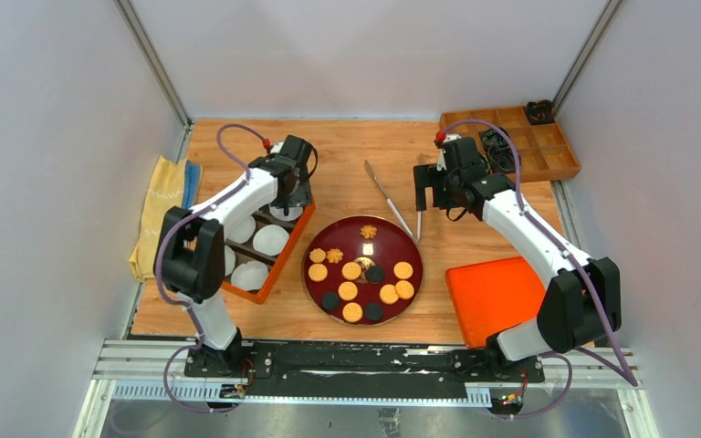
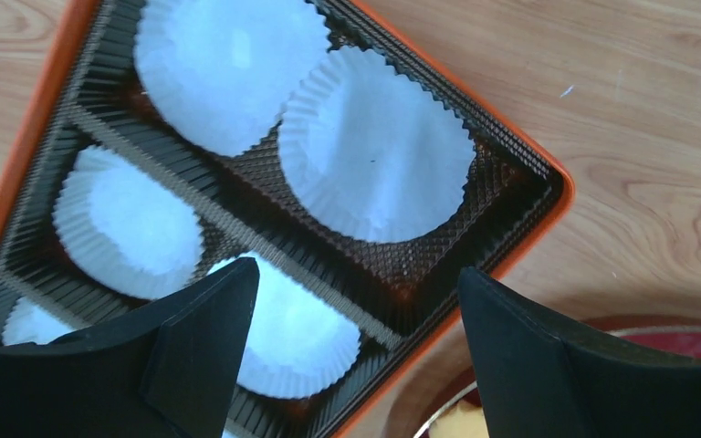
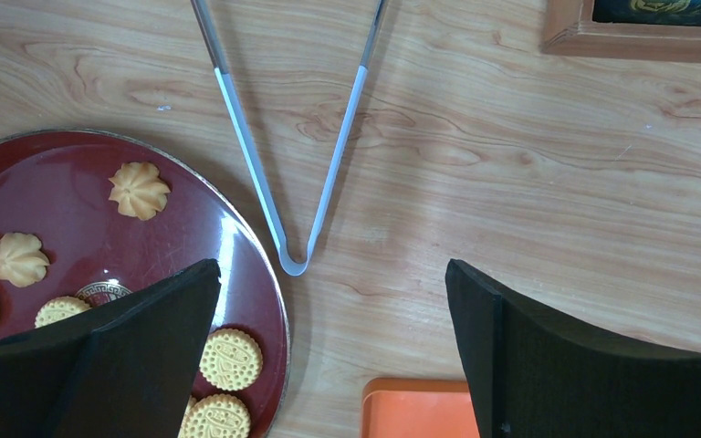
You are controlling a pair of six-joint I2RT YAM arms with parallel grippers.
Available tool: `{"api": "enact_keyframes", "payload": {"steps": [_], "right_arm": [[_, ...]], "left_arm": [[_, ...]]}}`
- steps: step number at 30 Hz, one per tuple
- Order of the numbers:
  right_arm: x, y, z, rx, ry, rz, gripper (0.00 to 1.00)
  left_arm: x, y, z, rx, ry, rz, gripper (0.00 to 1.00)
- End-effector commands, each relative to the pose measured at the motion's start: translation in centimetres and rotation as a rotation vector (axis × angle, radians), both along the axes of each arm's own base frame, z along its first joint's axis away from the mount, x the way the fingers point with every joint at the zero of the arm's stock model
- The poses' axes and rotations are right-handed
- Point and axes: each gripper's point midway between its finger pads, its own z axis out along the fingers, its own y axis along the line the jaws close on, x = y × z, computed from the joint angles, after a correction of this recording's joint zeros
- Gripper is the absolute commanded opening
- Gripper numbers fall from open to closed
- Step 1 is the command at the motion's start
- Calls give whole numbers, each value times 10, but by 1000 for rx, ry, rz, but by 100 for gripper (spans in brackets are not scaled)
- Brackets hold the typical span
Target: Pack the cookies
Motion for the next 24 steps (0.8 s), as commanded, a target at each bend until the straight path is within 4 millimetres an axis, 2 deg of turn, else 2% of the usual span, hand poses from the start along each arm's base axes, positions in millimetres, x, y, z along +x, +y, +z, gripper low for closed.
{"api": "enact_keyframes", "payload": {"steps": [1, 5, 10, 19, 24], "right_arm": [[-7, 4, -7, -4, 24, 13, 100], [-7, 2, -8, -13, 28, 12, 99], [-6, 4, -11, -6, 39, 11, 99], [2, 12, -16, 11, 62, 14, 99], [8, 12, -18, -5, 63, 5, 99]], "left_arm": [[18, -10, -14, -56, 33, 13, 85], [28, -14, -35, -101, 71, 22, 85], [50, -23, -38, -132, 56, 5, 85], [117, -61, -30, -220, -5, -82, 86], [147, -67, -43, -246, 7, -87, 86]]}}
